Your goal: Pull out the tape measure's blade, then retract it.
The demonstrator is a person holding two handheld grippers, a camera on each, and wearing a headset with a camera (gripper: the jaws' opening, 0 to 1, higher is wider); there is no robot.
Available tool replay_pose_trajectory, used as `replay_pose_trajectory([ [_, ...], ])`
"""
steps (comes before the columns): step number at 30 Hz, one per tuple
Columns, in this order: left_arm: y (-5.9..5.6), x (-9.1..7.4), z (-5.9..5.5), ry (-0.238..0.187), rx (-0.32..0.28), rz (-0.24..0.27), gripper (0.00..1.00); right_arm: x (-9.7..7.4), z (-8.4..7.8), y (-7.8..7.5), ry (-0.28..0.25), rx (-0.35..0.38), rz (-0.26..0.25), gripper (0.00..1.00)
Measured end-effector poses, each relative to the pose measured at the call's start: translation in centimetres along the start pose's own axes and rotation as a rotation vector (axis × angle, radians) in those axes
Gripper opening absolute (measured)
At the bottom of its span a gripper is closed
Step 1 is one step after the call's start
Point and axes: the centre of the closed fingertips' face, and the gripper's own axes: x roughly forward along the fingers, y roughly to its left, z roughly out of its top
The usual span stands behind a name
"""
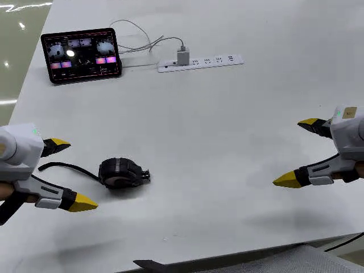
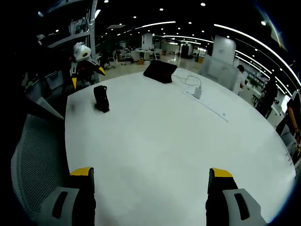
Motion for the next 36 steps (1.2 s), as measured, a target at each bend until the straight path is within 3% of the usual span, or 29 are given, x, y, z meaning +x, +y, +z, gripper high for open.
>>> replay_pose_trajectory([
  [4, 0.5, 0.4, 0.7, 0.007, 0.057, -0.003, 0.99, 0.6, 1.3, 0.2, -0.018, -0.023, 0.012, 0.99],
  [17, 0.0, 2.4, 2.1, 0.069, 0.152, -0.069, 0.98, 3.2, 4.3, 1.5, -0.044, -0.088, 0.068, 0.99],
  [20, 0.1, 2.9, 1.7, 0.109, 0.202, -0.080, 0.96, 3.9, 4.8, 2.0, -0.040, -0.103, 0.083, 0.99],
  [28, -0.4, 3.9, 1.8, 0.130, 0.218, -0.113, 0.89, 5.6, 6.1, 2.9, -0.038, -0.151, 0.113, 0.99],
  [36, -0.1, 5.0, 1.2, 0.171, 0.257, -0.099, 0.84, 7.6, 7.0, 3.9, -0.027, -0.176, 0.151, 0.99],
])
